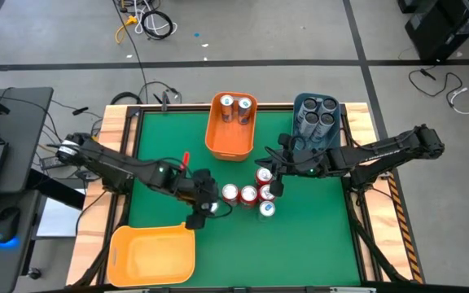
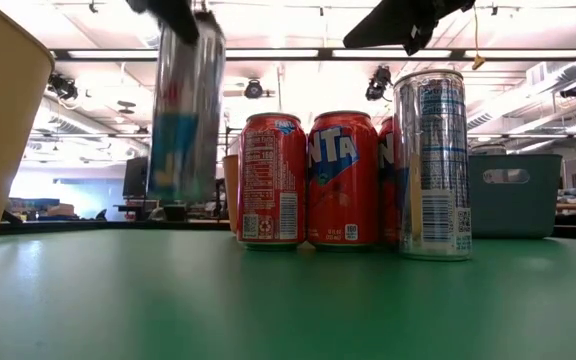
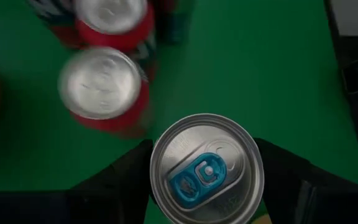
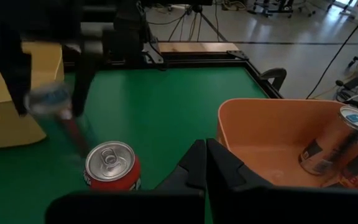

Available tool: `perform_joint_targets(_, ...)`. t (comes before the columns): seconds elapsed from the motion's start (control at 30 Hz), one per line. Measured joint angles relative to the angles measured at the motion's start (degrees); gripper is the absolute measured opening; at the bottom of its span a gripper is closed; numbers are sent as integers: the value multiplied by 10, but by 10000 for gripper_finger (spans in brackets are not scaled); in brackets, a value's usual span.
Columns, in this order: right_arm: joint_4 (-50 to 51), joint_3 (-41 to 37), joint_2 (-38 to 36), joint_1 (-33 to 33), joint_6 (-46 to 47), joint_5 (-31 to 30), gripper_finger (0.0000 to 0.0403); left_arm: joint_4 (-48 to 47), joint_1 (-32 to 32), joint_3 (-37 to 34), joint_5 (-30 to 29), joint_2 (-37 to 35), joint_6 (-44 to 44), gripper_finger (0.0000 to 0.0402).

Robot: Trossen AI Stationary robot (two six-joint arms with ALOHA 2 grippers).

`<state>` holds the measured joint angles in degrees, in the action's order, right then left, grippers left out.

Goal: Sort soda cans
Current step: Put the blue soda can into the orange bin

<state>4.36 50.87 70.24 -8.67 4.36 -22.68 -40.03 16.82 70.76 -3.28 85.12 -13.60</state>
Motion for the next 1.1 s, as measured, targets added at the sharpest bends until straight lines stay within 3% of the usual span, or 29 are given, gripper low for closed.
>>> perform_joint_targets(0.3,2,0,0,0,0,0,0,-203,-56,200,-81,-1,30,240)
perform_joint_targets(0.47,4,0,0,0,0,0,0,-229,-132,265,-104,-2,55,240)
perform_joint_targets(0.6,4,0,0,0,0,0,0,-221,-221,270,-95,-2,110,240)
perform_joint_targets(0.87,4,0,0,2,0,0,0,-91,-382,199,25,4,191,240)
perform_joint_targets(1.1,4,0,0,2,0,0,0,-5,-465,165,59,67,220,240)
